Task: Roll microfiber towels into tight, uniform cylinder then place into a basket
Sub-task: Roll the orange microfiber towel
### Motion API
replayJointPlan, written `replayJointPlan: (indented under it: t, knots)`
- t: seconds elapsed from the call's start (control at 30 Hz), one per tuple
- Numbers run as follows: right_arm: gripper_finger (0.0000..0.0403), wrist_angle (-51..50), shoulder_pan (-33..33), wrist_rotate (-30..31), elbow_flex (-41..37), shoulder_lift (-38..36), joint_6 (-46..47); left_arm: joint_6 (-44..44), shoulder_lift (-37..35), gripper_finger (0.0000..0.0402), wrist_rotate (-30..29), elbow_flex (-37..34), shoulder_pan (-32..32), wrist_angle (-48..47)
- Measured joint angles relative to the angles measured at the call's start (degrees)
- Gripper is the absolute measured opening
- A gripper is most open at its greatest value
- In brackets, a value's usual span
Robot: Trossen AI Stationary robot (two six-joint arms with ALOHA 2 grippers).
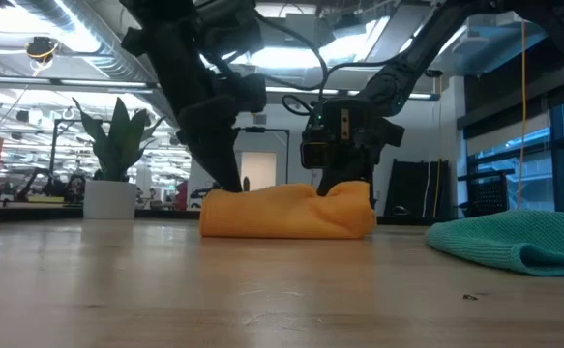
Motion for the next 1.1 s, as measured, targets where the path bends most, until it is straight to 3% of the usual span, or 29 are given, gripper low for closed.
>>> replayJointPlan:
  t: [0.3, 0.5, 0.67, 0.87, 1.1]
  knots:
    - [0.0037, 0.26, 0.00, -0.04, 0.00, 0.00, 0.05, 0.90, 0.00, 0.0081, 0.13, 0.00, 0.22, -0.01]
    - [0.0079, 1.23, 0.00, -0.04, 0.09, 0.00, 0.07, 0.85, 0.00, 0.0081, 0.18, 0.00, 0.20, -0.05]
    - [0.0111, 1.12, -0.45, 0.05, 3.51, 0.00, -0.23, 0.81, 0.00, 0.0081, 1.29, 0.00, 0.22, -0.30]
    - [0.0117, -3.04, -1.81, 0.54, 8.70, -0.18, -0.37, 0.64, -0.02, 0.0081, 1.38, 0.00, 0.22, -2.58]
    - [0.0117, -16.37, 0.06, 0.57, 12.73, -2.12, -15.92, 0.81, -0.07, 0.0081, 1.42, 0.00, 0.97, -3.35]
